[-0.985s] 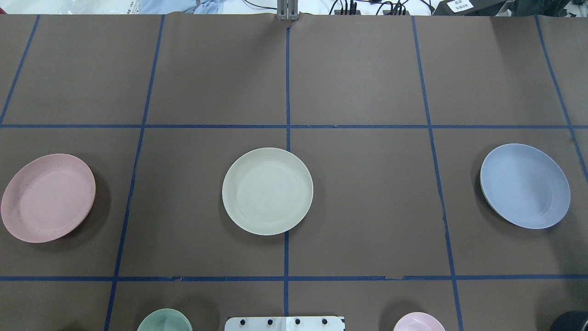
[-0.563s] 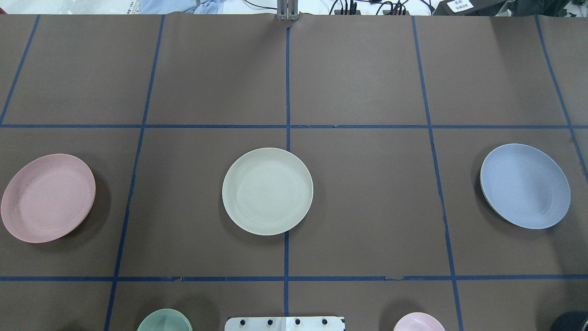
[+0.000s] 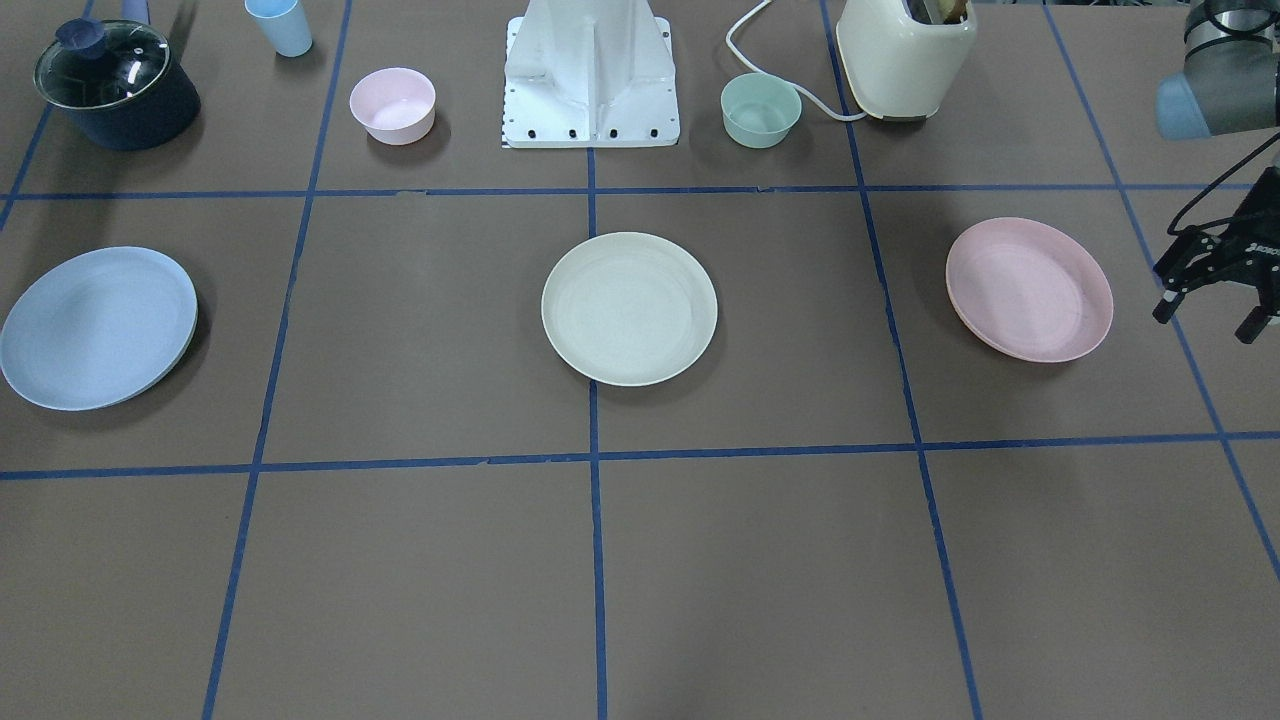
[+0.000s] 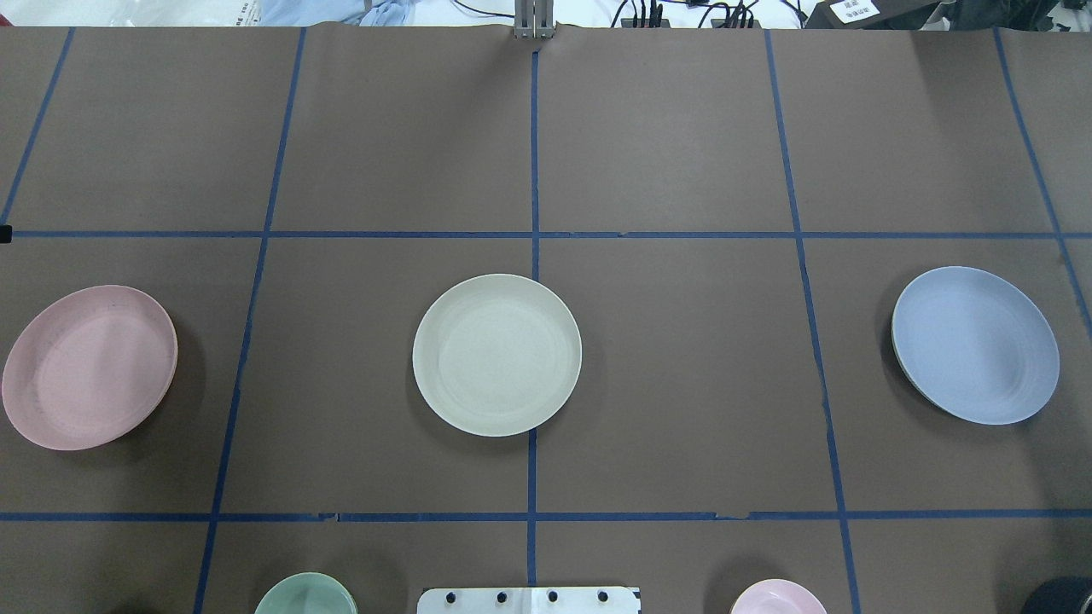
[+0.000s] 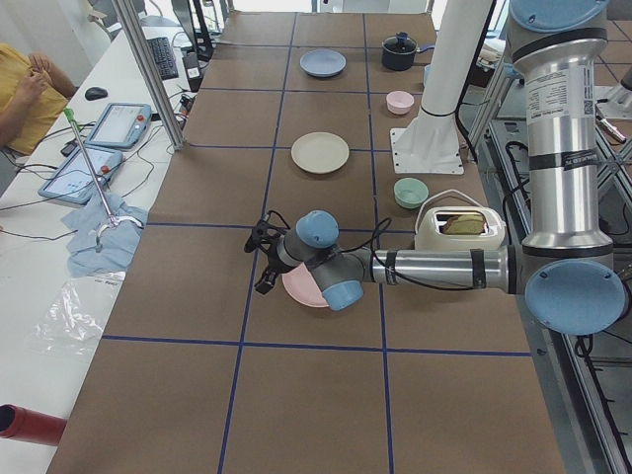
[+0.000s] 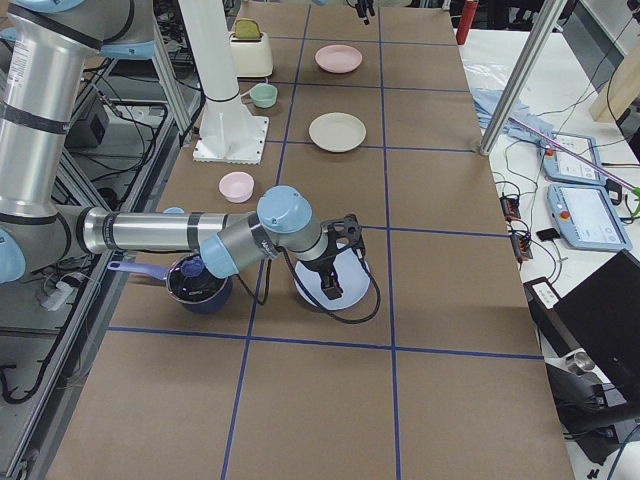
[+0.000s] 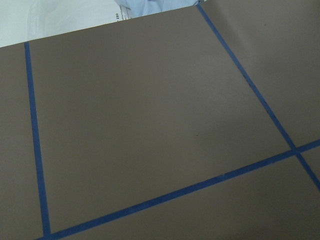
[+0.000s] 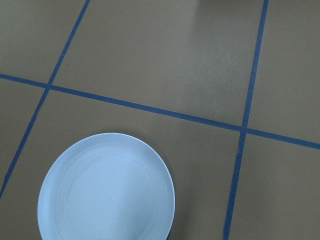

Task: Stack three plates with pink and blue
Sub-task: 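Lower the left gripper to the rim of the pink plate and grasp it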

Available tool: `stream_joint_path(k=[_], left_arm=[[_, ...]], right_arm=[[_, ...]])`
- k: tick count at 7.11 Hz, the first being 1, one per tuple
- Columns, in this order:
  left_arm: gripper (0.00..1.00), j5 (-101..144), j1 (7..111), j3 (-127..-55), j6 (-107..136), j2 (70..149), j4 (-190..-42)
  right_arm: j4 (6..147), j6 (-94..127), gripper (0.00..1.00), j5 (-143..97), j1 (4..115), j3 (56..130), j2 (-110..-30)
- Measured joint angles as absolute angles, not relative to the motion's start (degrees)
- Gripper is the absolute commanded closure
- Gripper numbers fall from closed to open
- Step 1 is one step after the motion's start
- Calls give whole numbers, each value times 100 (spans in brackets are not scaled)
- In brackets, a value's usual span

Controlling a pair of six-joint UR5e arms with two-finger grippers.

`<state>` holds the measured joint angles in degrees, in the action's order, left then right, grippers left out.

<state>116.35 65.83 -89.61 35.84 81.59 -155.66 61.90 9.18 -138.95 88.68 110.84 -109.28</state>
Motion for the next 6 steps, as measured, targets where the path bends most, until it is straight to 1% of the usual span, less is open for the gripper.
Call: stream_joint_path(k=[3, 4, 5, 6], left_arm=[[1, 11021, 5663, -8286, 4015, 7948, -16507], [15, 10884, 5446, -8163, 4022, 7932, -16640], [40, 10820, 5300, -8092, 4018, 7912, -16785], [78, 10798, 5201, -8053, 4016, 7883, -16922]], right_arm=[[6188, 920, 0, -13895, 8867, 11083, -10949], [6188, 919, 0, -13896, 8865, 11083, -10950], [6188, 919, 0, -13895, 8866, 11083, -10951], [6187, 918, 0, -13895, 8866, 11083, -10951]])
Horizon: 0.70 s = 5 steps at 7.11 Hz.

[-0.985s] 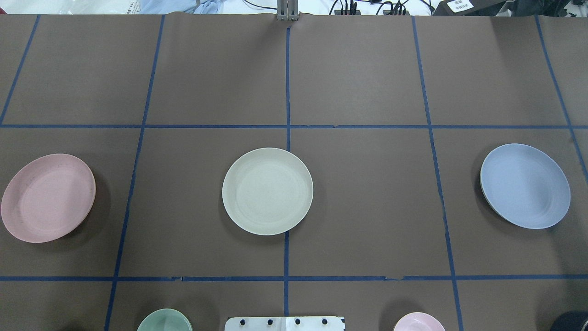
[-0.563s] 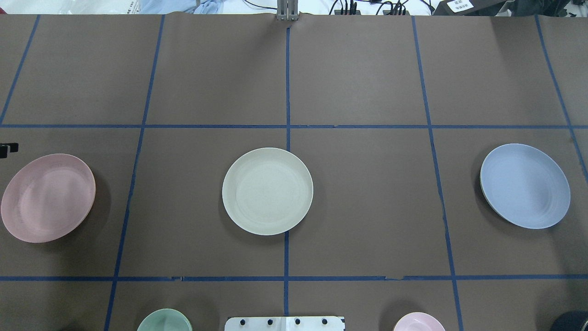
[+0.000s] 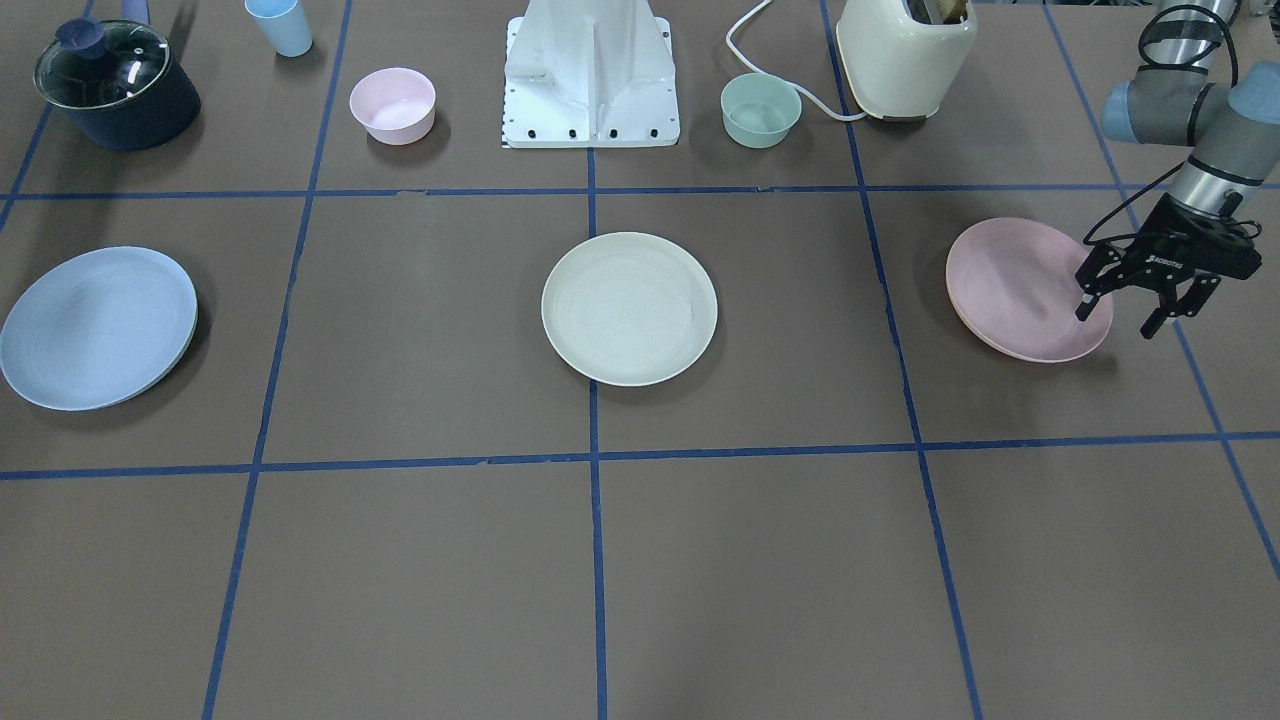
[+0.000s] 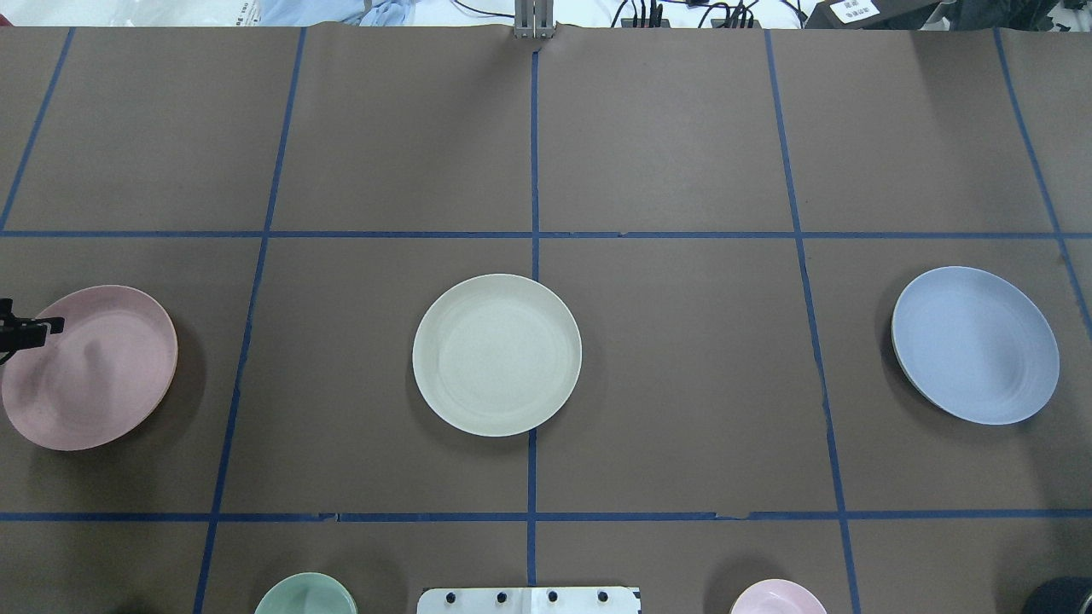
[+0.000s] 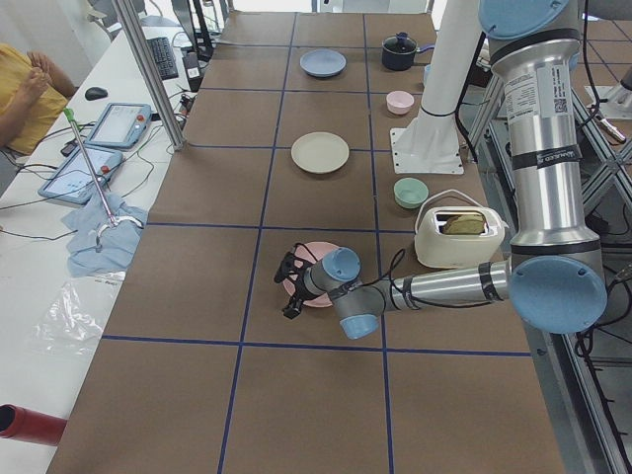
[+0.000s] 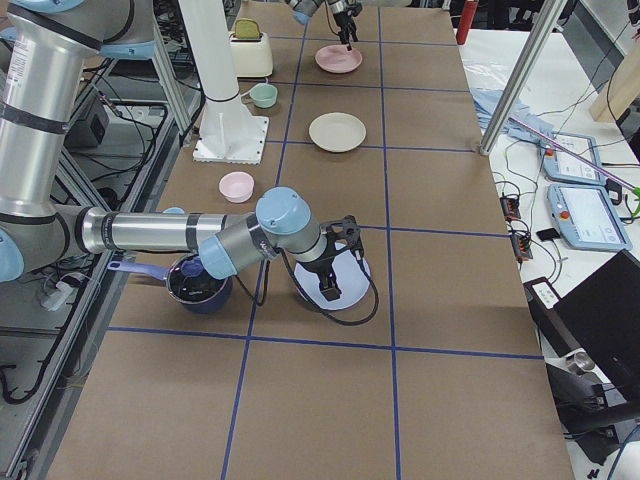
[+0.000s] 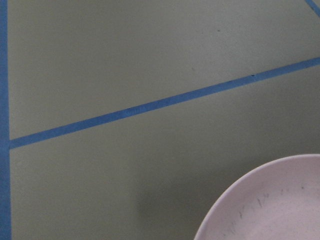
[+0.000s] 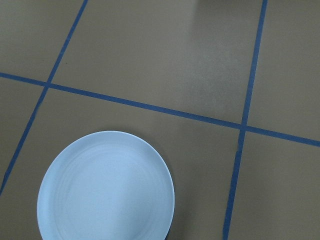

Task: Stack three plates with pink and blue
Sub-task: 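Lower the left gripper to the rim of the pink plate and grasp it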

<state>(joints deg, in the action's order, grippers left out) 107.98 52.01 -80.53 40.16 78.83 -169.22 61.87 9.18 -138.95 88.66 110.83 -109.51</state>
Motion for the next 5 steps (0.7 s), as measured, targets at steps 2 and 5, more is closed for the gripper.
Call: stream_joint_path(k=[2, 5], left_arm=[[100, 10793, 5126, -8025, 4022, 7859, -17095], [100, 10795, 5120, -8050, 4016, 7850, -17159]], right_arm=[[6187, 922, 0, -13898, 8868, 11083, -10951], [6186, 933, 0, -13911, 8868, 11083, -10951]])
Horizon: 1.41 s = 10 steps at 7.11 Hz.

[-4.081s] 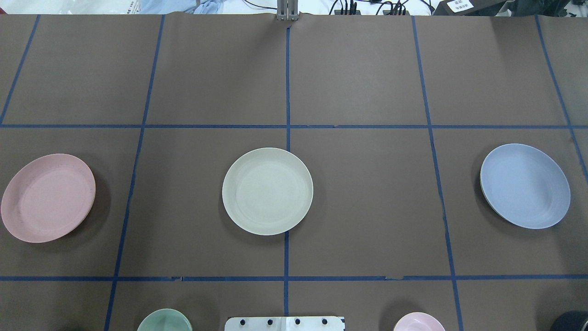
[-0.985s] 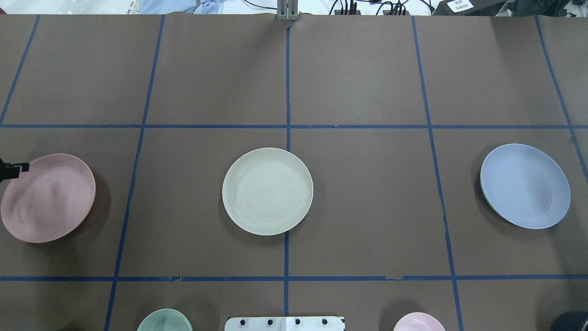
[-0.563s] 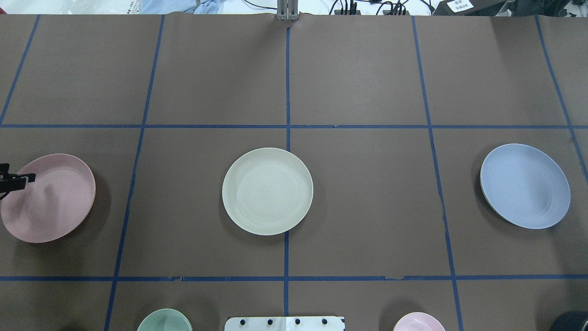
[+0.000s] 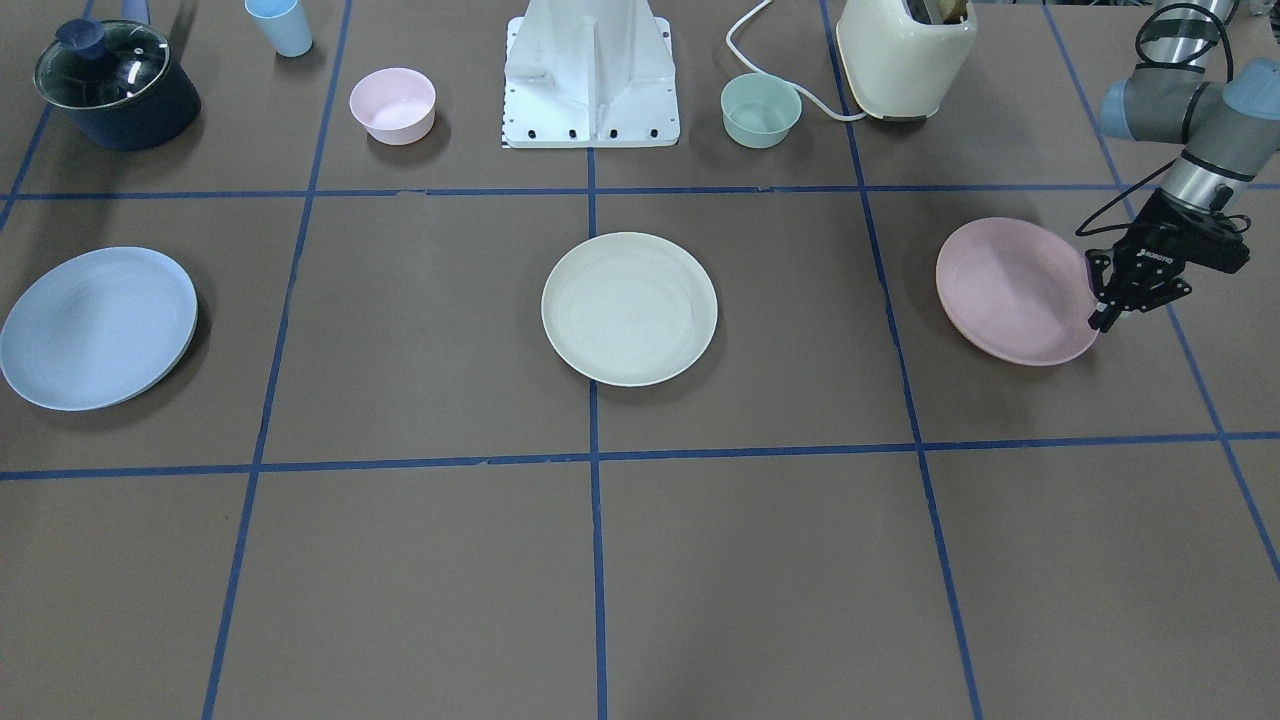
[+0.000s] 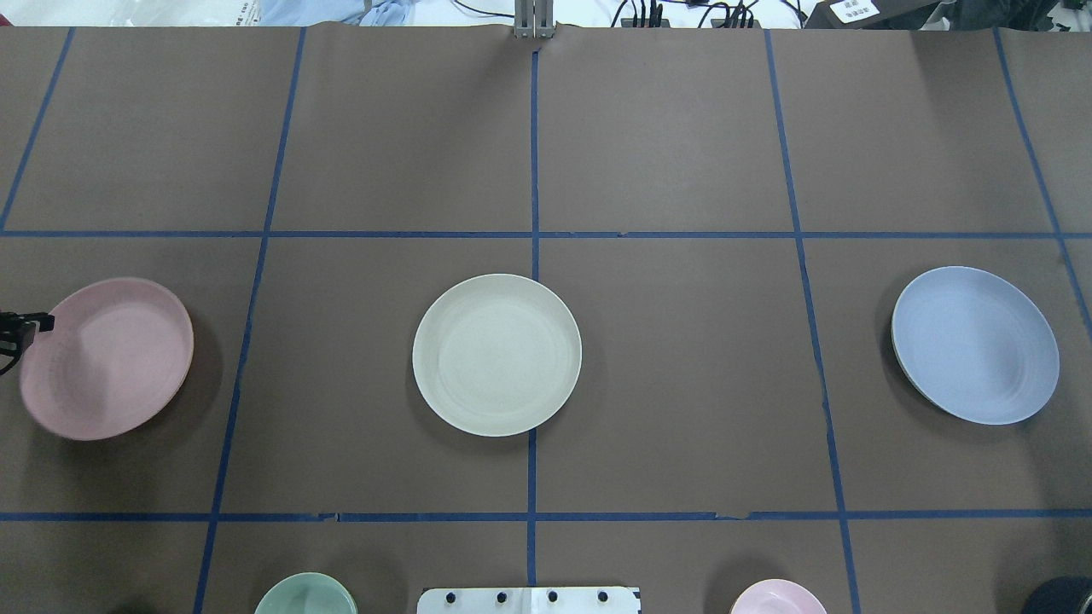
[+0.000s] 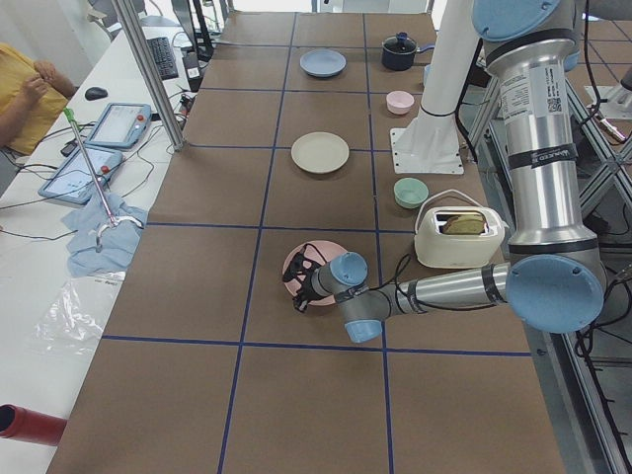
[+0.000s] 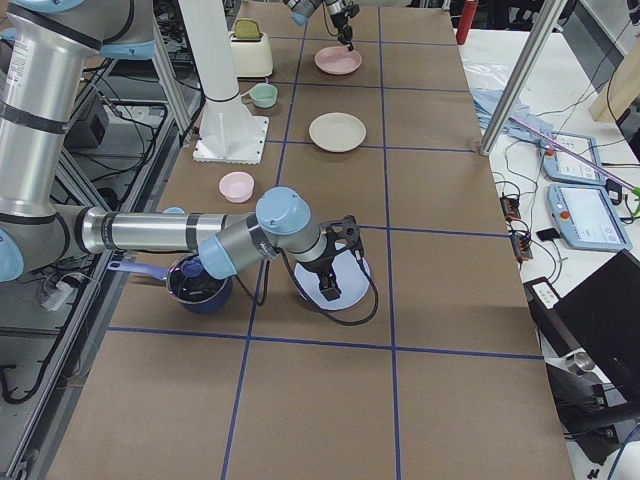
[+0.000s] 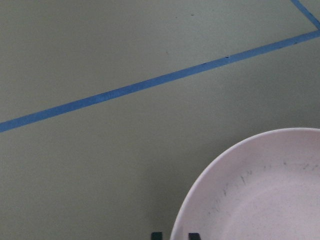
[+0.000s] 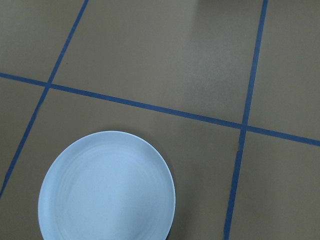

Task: Stack three plates with pink and blue
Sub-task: 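Lower the left gripper to the rim of the pink plate and grasp it, then lift the pink plate with the left gripper and carry it over the cream plate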

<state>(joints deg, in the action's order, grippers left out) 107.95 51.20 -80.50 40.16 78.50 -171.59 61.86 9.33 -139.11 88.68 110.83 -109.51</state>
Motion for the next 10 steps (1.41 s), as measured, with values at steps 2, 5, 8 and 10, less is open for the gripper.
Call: stream_joint_path(k=[2, 5, 8, 10], left_arm=[[100, 11067, 5181, -8310, 4022, 7822, -17122], [100, 11963, 5669, -9293, 4035, 7870, -16245], [100, 11791, 5577, -10937, 4693, 8578, -13728], [100, 11170, 4783, -11170, 5644, 9428, -12756]], right_arm=[[6187, 941, 0, -13915, 8868, 11083, -10951], [6188, 964, 0, -13952, 8868, 11087, -10951], [6187, 969, 0, -13963, 8868, 11089, -10951], [6188, 971, 0, -13965, 8867, 11087, -10951]])
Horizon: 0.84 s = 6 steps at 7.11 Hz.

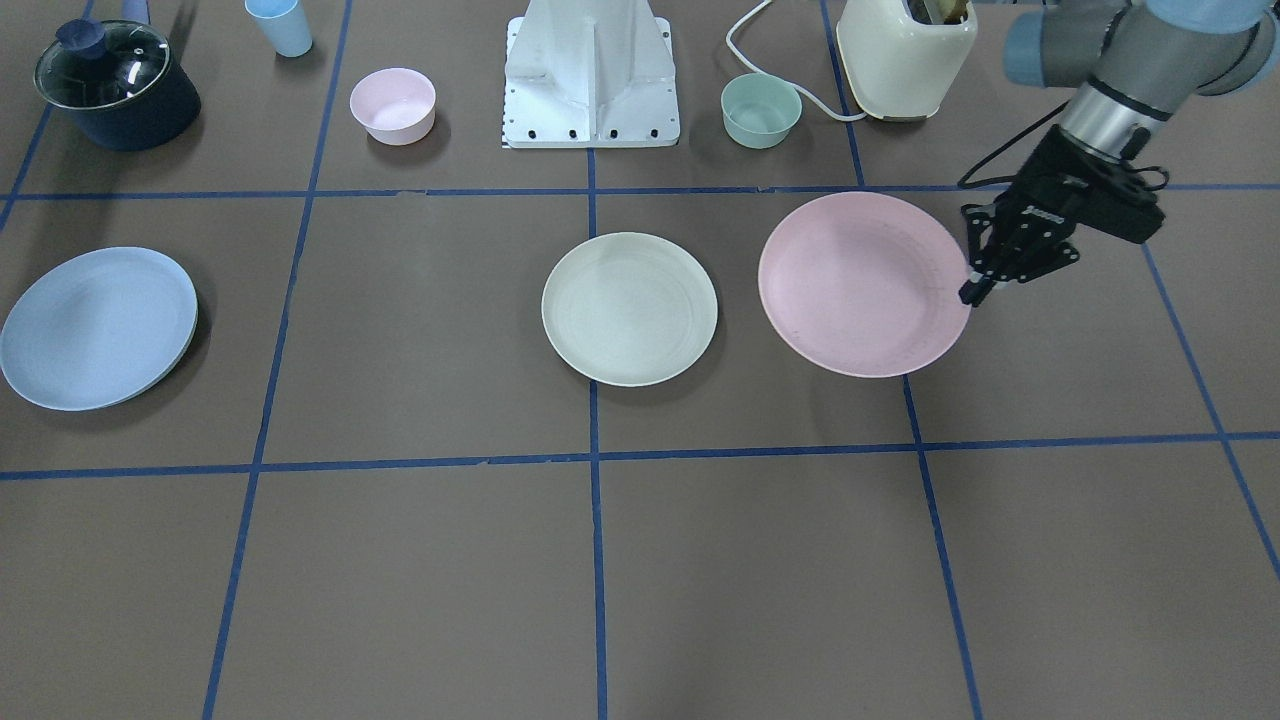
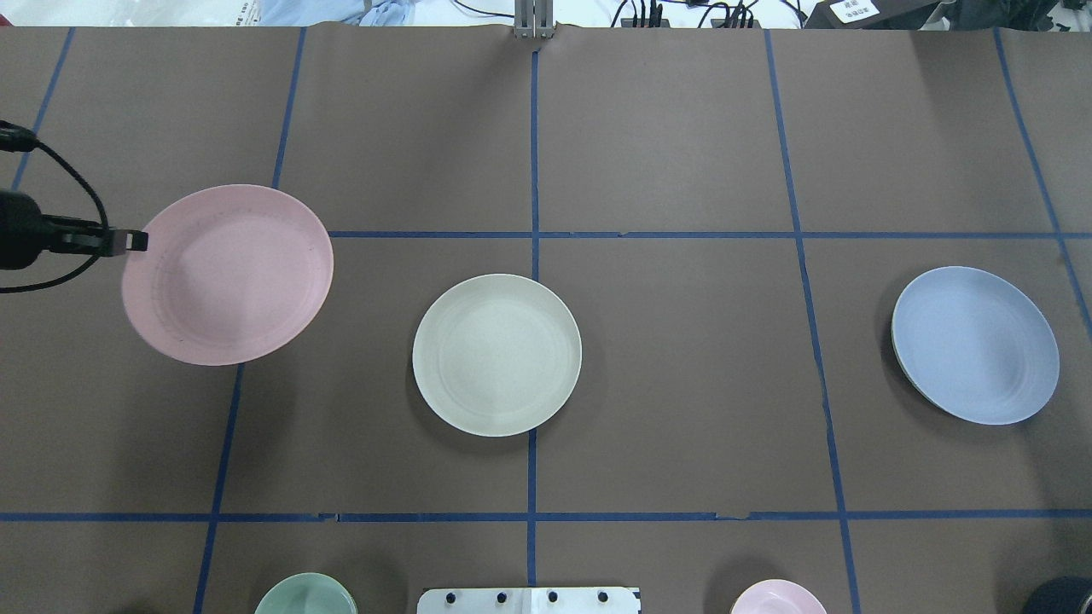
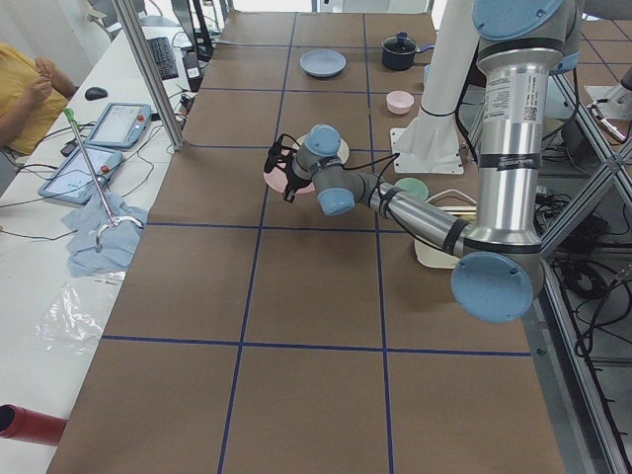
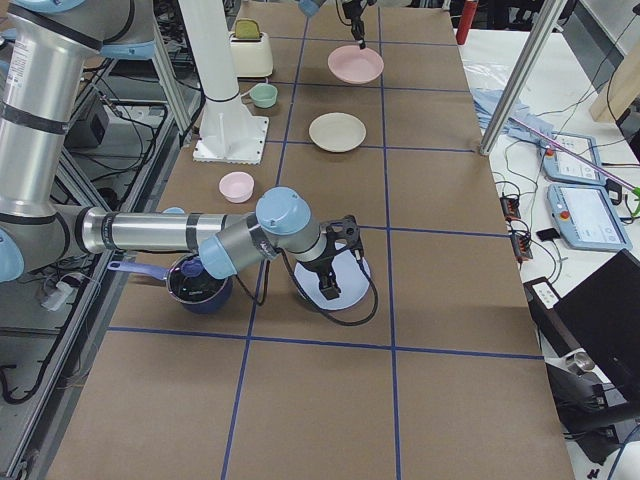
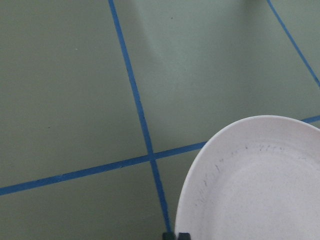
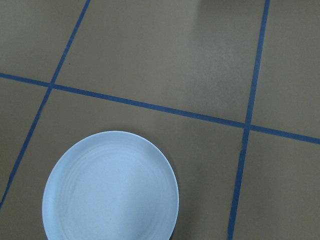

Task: Stack three plates with pink and blue
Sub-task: 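Lift the pink plate with the left gripper and carry it over the cream plate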

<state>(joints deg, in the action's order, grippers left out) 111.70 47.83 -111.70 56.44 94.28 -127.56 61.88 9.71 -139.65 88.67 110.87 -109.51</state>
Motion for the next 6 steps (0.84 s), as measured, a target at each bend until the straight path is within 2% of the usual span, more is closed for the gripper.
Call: stream_joint_path(k=[3, 6], left_arm=[[100, 10381, 3479, -10556, 6925, 10894, -12053], [100, 10192, 3084, -10244, 7137, 11210, -12032]], right_arm=[[6187, 988, 0, -13964, 8863, 11083, -10949], [6188, 1049, 0, -13957, 8865, 11083, -10932]])
